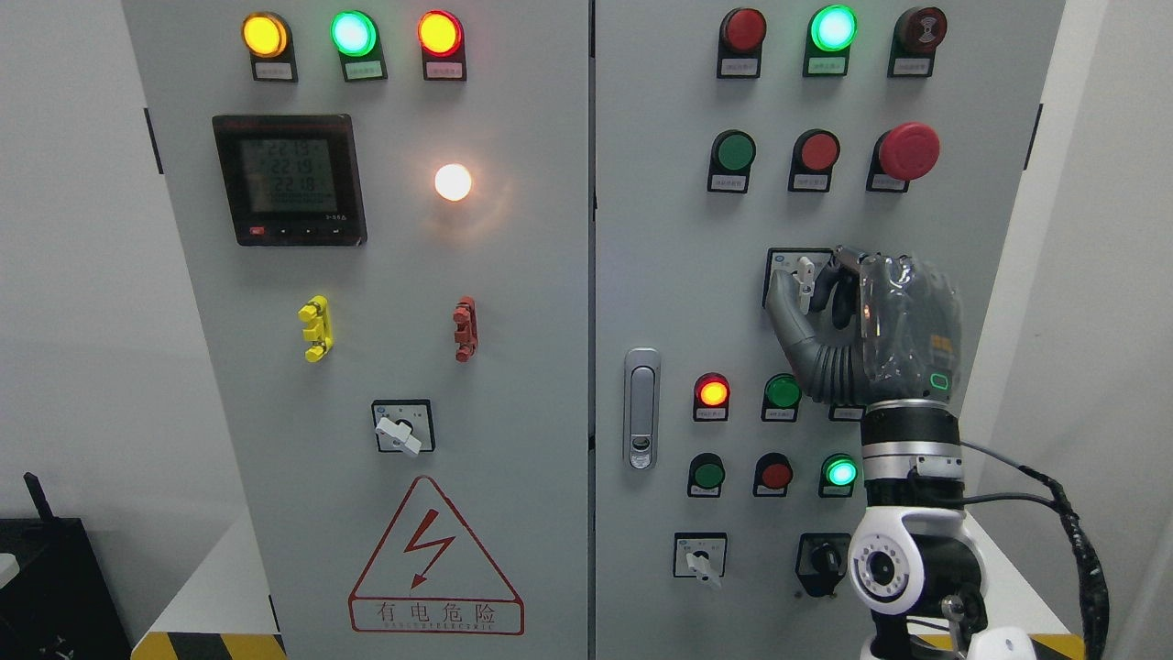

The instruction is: Rotate and turn off gray switch

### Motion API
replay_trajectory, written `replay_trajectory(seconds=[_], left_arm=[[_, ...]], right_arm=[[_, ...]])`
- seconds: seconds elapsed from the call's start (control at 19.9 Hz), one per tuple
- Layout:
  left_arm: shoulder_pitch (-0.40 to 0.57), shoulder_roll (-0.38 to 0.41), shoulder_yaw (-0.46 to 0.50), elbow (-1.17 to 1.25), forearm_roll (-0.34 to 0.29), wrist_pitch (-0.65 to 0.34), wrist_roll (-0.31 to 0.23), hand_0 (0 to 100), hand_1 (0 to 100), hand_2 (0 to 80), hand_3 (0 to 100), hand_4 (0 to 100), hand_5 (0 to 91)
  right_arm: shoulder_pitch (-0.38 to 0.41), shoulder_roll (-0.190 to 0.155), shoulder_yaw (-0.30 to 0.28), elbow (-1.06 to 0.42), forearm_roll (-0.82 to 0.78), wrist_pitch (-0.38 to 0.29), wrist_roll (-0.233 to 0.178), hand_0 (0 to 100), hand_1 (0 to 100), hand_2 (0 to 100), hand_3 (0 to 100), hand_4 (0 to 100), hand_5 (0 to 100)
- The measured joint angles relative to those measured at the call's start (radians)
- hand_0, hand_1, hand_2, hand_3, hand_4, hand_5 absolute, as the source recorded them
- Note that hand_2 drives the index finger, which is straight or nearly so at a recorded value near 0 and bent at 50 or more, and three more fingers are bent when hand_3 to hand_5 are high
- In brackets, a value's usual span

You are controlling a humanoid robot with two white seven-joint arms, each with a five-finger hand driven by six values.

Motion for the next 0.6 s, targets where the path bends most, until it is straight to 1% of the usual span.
replay_trajectory(seconds=[0.6], left_arm=[[0.000, 0.000, 0.000, 0.000, 0.000, 0.000, 0.000, 12, 39, 0.0, 0, 0, 0.0]], right_arm=[[-0.005, 0.002, -0.010, 0.001, -0.001, -0.005, -0.003, 59, 31, 76, 100, 91, 100]])
